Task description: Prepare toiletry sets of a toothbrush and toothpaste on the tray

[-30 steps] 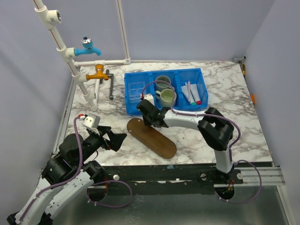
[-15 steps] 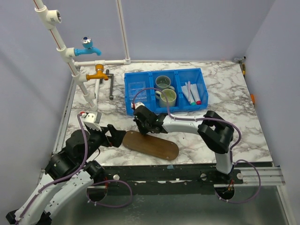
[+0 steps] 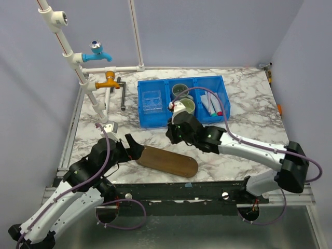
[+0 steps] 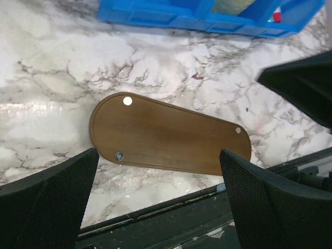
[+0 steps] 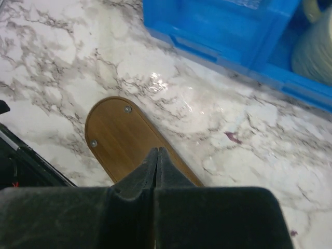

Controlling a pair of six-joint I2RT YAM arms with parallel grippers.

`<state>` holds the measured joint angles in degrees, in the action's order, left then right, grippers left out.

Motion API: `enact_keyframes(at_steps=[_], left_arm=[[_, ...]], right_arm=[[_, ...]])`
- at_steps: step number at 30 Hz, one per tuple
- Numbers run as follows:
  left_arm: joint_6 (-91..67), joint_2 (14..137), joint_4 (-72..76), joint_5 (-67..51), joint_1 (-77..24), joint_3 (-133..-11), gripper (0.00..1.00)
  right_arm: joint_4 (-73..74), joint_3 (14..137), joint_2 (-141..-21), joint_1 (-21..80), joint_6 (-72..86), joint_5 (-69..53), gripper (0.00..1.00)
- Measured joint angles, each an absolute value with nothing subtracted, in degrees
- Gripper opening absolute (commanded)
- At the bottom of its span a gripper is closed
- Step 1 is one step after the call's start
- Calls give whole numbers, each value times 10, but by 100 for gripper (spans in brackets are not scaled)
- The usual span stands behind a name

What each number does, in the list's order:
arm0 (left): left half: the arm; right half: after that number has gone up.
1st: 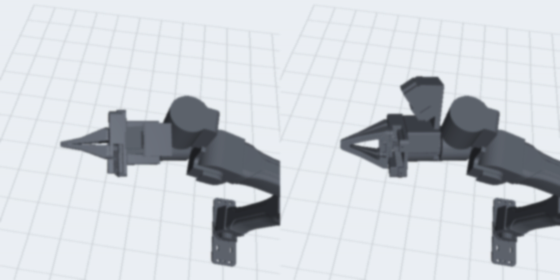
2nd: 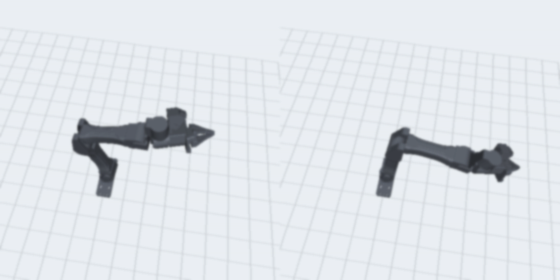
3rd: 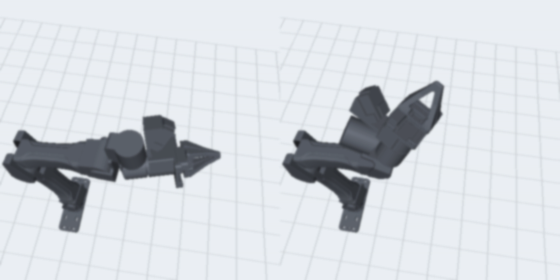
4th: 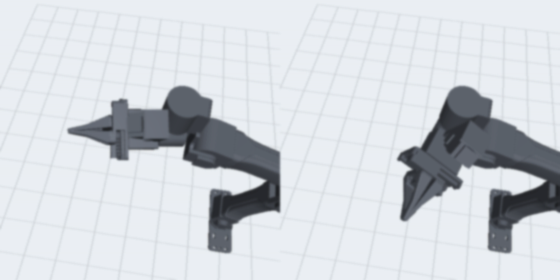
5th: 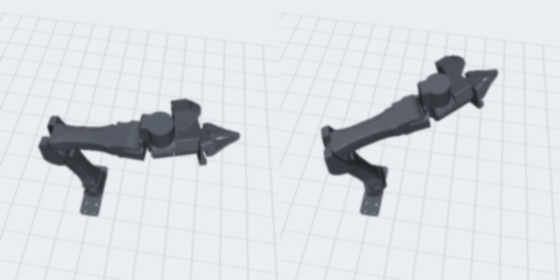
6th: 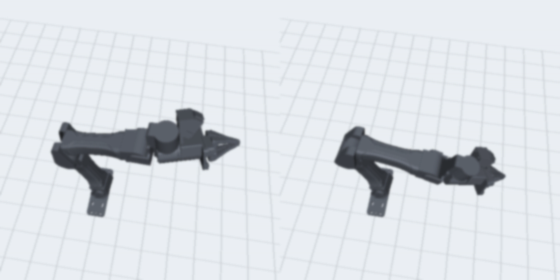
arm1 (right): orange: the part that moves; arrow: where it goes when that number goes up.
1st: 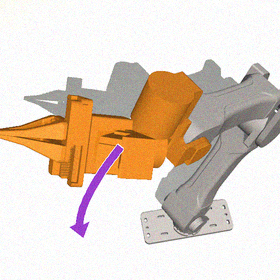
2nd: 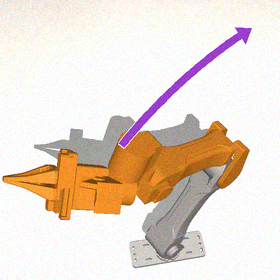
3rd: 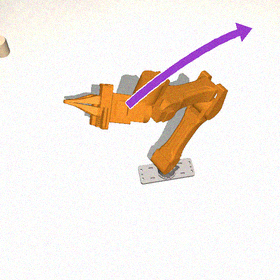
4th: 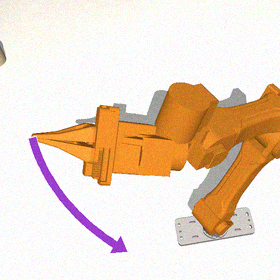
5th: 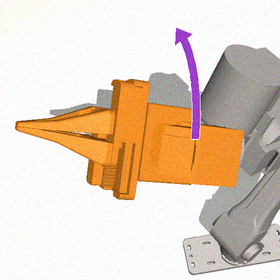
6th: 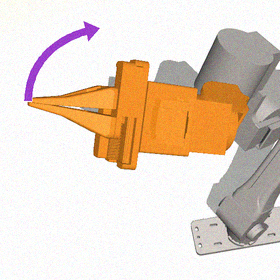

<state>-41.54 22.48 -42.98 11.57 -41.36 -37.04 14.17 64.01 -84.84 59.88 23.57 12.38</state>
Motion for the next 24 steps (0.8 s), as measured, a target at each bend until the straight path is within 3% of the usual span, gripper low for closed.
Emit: enact_keyframes(at_steps=[16,24], left_arm=[[-490,410,-360,151,-376,-305,99],[-477,473,-295,113,-327,-284,99]], right_arm=[[365,469,-648,599,375,211,5],[385,429,-632,599,430,200,1]])
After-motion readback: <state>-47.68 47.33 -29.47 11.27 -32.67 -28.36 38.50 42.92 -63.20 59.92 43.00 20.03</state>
